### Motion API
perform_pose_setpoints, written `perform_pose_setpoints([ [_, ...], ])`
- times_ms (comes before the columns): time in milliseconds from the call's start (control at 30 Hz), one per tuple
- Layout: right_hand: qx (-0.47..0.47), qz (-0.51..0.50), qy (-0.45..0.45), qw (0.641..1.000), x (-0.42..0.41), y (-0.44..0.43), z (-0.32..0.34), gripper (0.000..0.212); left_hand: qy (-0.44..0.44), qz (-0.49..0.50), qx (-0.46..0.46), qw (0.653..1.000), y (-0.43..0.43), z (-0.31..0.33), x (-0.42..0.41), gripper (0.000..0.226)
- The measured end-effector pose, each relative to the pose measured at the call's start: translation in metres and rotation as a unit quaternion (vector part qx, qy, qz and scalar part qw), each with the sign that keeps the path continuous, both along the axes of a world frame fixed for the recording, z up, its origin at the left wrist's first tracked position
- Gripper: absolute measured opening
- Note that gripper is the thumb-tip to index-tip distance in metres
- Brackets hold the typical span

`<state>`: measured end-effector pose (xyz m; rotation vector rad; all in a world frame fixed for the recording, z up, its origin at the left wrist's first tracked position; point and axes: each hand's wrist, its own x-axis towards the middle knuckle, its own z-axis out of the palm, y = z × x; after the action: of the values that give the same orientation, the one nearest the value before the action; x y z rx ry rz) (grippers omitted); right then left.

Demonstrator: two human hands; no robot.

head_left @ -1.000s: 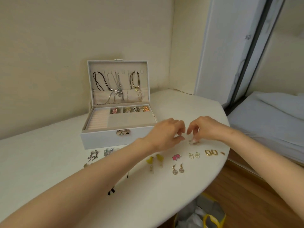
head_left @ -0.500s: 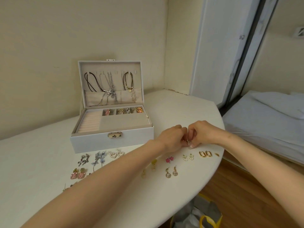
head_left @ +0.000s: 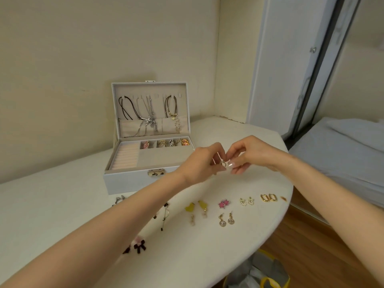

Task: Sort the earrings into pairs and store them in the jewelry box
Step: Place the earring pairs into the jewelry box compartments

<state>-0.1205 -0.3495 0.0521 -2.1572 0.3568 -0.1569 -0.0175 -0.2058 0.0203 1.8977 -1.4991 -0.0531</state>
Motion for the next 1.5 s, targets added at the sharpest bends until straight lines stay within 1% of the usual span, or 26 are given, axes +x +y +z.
perform_pose_setpoints([
  [67, 0.005, 0.007, -0.017, 1.000, 0.008, 0.006, 0.004, 0.013, 0.025, 0.006, -0.031, 0.999, 0.011, 0.007, 0.008, 0.015],
  [167, -0.001, 0.010, -0.042, 0.999, 0.022, 0.016, 0.008, 0.014, 0.069, 0.039, -0.076, 0.994, 0.027, 0.017, 0.026, 0.009],
  [300, 0.018, 0.012, -0.070, 0.997, 0.048, 0.031, 0.009, 0.016, 0.156, 0.090, -0.123, 0.976, 0.045, 0.023, 0.064, 0.013],
  [367, 0.035, 0.014, -0.081, 0.996, 0.063, 0.039, 0.007, 0.017, 0.178, 0.130, -0.136, 0.966, 0.053, 0.024, 0.084, 0.011],
  [467, 0.052, 0.015, -0.091, 0.994, 0.085, 0.050, 0.004, 0.018, 0.184, 0.201, -0.138, 0.952, 0.062, 0.023, 0.112, 0.010],
  [533, 0.057, 0.011, -0.092, 0.994, 0.101, 0.055, 0.002, 0.019, 0.164, 0.237, -0.128, 0.949, 0.064, 0.022, 0.127, 0.008],
  [633, 0.048, -0.005, -0.093, 0.995, 0.121, 0.061, -0.004, 0.024, 0.077, 0.271, -0.078, 0.956, 0.065, 0.019, 0.147, 0.012],
  [733, -0.021, -0.021, -0.132, 0.991, 0.137, 0.067, -0.009, 0.027, 0.028, 0.273, -0.032, 0.961, 0.061, 0.020, 0.160, 0.019],
  [800, -0.085, -0.019, -0.166, 0.982, 0.144, 0.070, -0.012, 0.027, 0.000, 0.274, -0.001, 0.962, 0.058, 0.020, 0.167, 0.015],
  [867, -0.111, -0.021, -0.190, 0.975, 0.150, 0.072, -0.014, 0.027, -0.030, 0.280, 0.017, 0.959, 0.056, 0.017, 0.174, 0.010],
  [933, -0.113, -0.027, -0.207, 0.971, 0.154, 0.073, -0.017, 0.025, -0.052, 0.285, 0.021, 0.957, 0.056, 0.014, 0.178, 0.008],
  [1100, -0.113, -0.035, -0.245, 0.962, 0.157, 0.072, -0.022, 0.023, -0.125, 0.306, 0.028, 0.943, 0.055, 0.012, 0.178, 0.013],
  [1167, -0.104, -0.039, -0.254, 0.961, 0.157, 0.071, -0.023, 0.023, -0.138, 0.312, 0.041, 0.939, 0.054, 0.012, 0.177, 0.013],
  [1367, -0.088, -0.053, -0.247, 0.964, 0.161, 0.068, -0.025, 0.020, -0.190, 0.318, 0.094, 0.924, 0.054, 0.010, 0.177, 0.020],
  [1500, -0.101, -0.049, -0.236, 0.965, 0.163, 0.068, -0.025, 0.019, -0.219, 0.323, 0.104, 0.915, 0.053, 0.010, 0.177, 0.016],
])
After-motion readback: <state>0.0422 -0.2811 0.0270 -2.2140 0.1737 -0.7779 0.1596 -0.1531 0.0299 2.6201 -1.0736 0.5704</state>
